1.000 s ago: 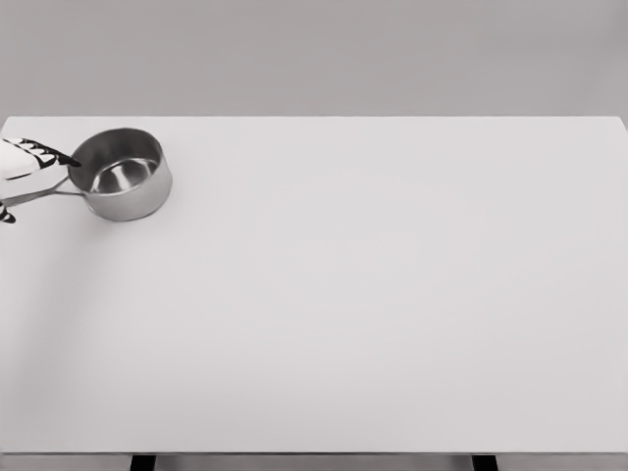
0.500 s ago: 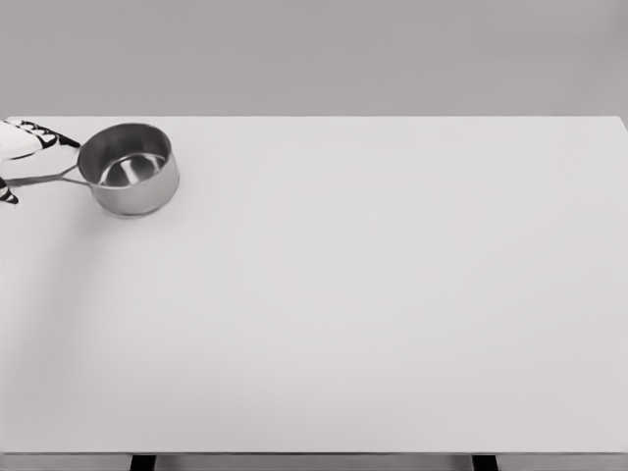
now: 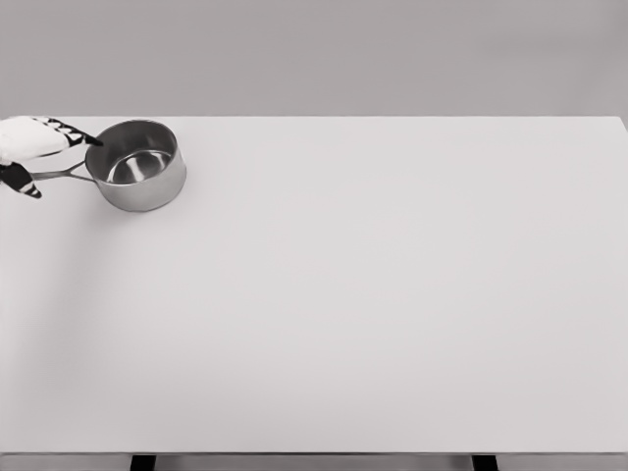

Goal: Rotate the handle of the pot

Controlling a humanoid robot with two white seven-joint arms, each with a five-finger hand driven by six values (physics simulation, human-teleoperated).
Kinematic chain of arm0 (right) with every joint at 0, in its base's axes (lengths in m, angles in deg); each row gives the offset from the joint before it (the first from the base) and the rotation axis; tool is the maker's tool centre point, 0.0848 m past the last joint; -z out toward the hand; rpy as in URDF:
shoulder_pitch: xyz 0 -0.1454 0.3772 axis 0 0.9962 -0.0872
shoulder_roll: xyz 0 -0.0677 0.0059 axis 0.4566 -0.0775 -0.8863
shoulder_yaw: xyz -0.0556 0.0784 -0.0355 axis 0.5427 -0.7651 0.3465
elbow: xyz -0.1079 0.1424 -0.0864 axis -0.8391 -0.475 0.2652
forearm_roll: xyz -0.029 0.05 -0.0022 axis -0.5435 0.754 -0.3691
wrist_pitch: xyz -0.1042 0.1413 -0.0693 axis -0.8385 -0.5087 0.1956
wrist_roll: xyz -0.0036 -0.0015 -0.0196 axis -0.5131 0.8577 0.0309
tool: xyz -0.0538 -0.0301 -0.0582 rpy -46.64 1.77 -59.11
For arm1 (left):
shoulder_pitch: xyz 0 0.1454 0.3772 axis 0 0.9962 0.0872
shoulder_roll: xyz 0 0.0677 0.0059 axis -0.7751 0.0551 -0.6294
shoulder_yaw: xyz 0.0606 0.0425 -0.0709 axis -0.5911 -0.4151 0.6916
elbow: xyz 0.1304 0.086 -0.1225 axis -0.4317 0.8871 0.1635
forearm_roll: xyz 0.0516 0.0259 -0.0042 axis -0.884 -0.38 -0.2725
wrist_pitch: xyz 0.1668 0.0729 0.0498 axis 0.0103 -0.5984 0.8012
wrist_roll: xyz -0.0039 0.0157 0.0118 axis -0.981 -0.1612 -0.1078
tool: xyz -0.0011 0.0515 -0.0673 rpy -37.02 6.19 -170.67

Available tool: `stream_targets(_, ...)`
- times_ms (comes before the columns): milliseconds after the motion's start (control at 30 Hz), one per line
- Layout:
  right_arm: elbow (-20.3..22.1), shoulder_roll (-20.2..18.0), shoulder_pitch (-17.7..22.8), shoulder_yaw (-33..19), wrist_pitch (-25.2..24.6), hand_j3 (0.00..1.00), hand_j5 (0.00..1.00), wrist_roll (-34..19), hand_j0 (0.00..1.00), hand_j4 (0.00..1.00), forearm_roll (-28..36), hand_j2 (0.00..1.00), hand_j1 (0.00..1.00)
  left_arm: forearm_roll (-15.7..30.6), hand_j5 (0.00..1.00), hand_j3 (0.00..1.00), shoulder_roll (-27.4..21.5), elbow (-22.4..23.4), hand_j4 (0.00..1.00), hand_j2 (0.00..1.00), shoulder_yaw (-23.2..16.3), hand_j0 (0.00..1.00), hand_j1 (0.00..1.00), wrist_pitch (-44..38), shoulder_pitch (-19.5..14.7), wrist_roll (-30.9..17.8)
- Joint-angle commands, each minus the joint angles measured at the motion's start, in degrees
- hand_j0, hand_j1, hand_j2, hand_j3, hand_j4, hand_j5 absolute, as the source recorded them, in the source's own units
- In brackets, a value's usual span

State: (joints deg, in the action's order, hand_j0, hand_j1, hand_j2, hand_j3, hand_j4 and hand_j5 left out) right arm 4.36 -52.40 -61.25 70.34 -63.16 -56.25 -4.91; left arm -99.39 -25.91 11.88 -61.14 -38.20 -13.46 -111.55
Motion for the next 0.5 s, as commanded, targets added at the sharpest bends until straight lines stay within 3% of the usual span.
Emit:
stream_targets(0, 0.0, -0.01, 0.0, 0.01, 0.06, 1.0, 1.0, -0.02, 1.0, 1.0, 0.03, 1.0, 1.0, -0.96, 1.0, 1.0, 0.8, 0.06, 1.0, 1.0, 0.11, 1.0, 1.0, -0.1, 0.0, 0.03)
stream_targets(100, 0.0, -0.01, 0.0, 0.01, -0.03, 1.0, 1.0, -0.02, 1.0, 1.0, 0.03, 1.0, 1.0, -2.45, 1.0, 1.0, 0.98, -0.03, 1.0, 1.0, 0.11, 1.0, 1.0, -3.98, 0.0, 0.12)
stream_targets(467, 0.0, -0.01, 0.0, 0.01, 0.05, 1.0, 1.0, -0.02, 1.0, 1.0, 0.03, 1.0, 1.0, -4.65, 1.0, 1.0, 1.94, 1.99, 1.0, 1.0, -0.07, 1.0, 1.0, -10.66, -0.09, 8.38)
